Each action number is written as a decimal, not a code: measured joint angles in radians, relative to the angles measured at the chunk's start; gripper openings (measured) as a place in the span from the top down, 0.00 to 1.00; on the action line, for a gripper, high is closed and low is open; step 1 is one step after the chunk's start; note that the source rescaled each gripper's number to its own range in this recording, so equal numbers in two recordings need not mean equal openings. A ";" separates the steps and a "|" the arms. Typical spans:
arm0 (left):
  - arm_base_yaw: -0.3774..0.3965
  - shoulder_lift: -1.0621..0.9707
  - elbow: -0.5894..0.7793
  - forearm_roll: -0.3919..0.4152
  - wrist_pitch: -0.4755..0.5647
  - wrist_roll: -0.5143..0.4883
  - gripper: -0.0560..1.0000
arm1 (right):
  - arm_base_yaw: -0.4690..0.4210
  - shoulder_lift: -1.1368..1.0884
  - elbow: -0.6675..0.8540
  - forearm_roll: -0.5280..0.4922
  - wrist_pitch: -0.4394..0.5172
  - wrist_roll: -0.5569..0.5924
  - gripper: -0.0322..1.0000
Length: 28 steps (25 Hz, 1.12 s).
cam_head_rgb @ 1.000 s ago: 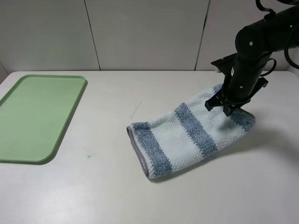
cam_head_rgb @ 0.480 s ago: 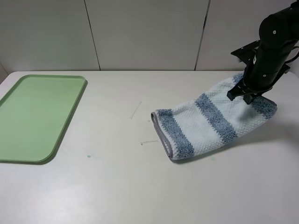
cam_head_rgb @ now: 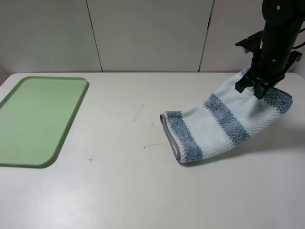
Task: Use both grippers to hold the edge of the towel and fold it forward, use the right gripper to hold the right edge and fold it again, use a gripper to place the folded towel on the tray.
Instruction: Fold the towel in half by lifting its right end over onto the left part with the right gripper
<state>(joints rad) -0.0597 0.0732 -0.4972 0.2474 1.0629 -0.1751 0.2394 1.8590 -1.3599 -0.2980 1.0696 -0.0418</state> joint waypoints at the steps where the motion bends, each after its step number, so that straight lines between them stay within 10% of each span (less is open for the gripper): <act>1: 0.000 0.000 0.000 0.000 0.000 0.000 0.01 | 0.010 0.000 -0.005 0.000 0.016 0.000 0.89; 28: 0.000 0.000 0.000 0.003 0.000 -0.001 0.01 | 0.429 0.022 -0.011 0.050 0.062 0.195 0.89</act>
<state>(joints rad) -0.0597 0.0732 -0.4972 0.2503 1.0629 -0.1761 0.6686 1.8812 -1.3708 -0.2484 1.1316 0.1536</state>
